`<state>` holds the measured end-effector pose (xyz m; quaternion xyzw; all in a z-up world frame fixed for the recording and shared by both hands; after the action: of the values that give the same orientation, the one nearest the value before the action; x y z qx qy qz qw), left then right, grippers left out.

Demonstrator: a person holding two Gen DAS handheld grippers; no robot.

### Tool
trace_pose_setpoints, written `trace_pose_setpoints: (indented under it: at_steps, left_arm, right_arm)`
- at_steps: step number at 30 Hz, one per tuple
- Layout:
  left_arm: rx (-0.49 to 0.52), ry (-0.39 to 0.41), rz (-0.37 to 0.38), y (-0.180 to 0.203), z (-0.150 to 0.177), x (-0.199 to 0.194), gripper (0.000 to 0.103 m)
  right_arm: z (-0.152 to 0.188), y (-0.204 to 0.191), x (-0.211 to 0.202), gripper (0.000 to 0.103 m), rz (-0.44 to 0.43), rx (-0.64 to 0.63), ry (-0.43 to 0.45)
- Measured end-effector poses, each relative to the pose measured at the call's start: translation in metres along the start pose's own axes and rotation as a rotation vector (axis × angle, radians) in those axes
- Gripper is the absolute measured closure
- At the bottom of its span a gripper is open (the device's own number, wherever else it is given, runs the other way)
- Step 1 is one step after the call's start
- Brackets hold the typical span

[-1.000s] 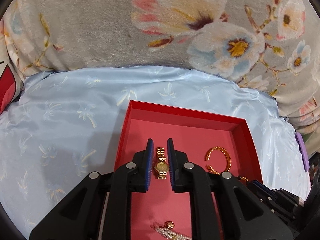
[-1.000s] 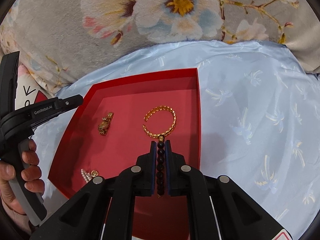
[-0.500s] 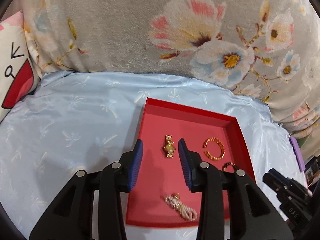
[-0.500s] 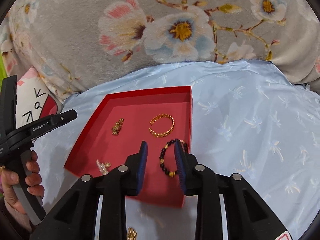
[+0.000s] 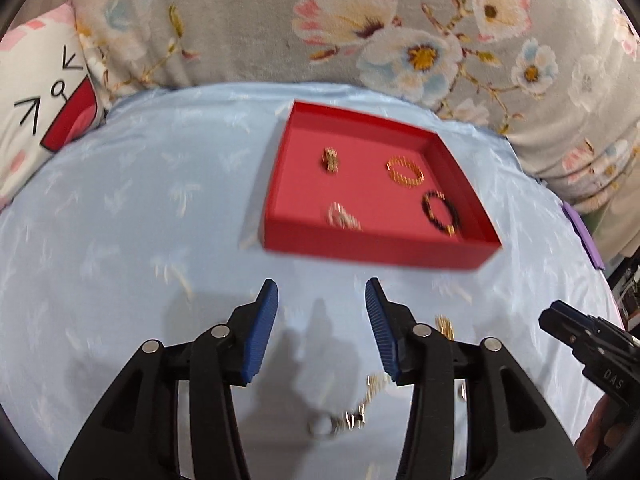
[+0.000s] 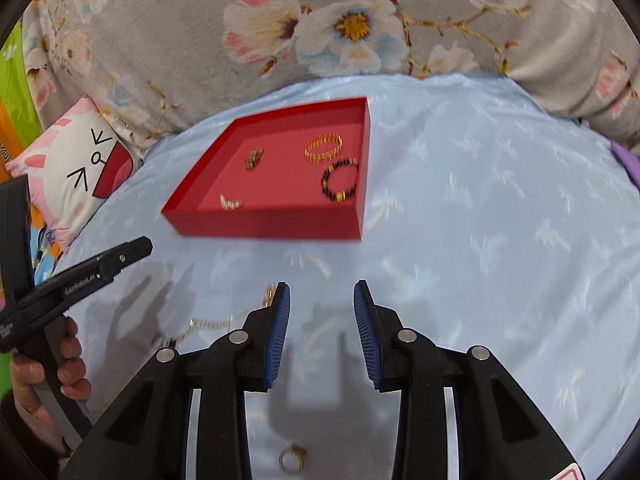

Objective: Organize jewelry
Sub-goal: 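Grasp the gold chain with the right tool while the left tool nears the clover ring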

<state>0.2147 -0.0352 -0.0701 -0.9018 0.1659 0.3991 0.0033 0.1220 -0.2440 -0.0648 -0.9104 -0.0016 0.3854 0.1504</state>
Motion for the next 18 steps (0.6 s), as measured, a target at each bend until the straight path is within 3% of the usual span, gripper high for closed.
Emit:
trace_pose_setpoints:
  at_steps: [8,18]
  left_arm:
    - [0.021,-0.083,0.015,0.007,0.065,-0.008,0.059]
    - [0.052,-0.067,-0.033,0.009,0.083,-0.014,0.059]
  right_arm:
    - [0.047,0.005,-0.007,0.070,-0.004,0.044,-0.064]
    - [0.052,-0.022,0.017,0.070,-0.049,0.004,-0.108]
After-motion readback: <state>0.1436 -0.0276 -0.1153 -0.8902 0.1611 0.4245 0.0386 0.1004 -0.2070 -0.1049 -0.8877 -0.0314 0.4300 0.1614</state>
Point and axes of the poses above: each gripper's, at about its wrist camera, not at the fingertips, and x roughly the way its jaws point, y to its right, z to its underside, the point moved 7 cm from there along x, roughly the way its jaws point, and after that the axes turned 6 degrees about -z, right-handed, at the moved point
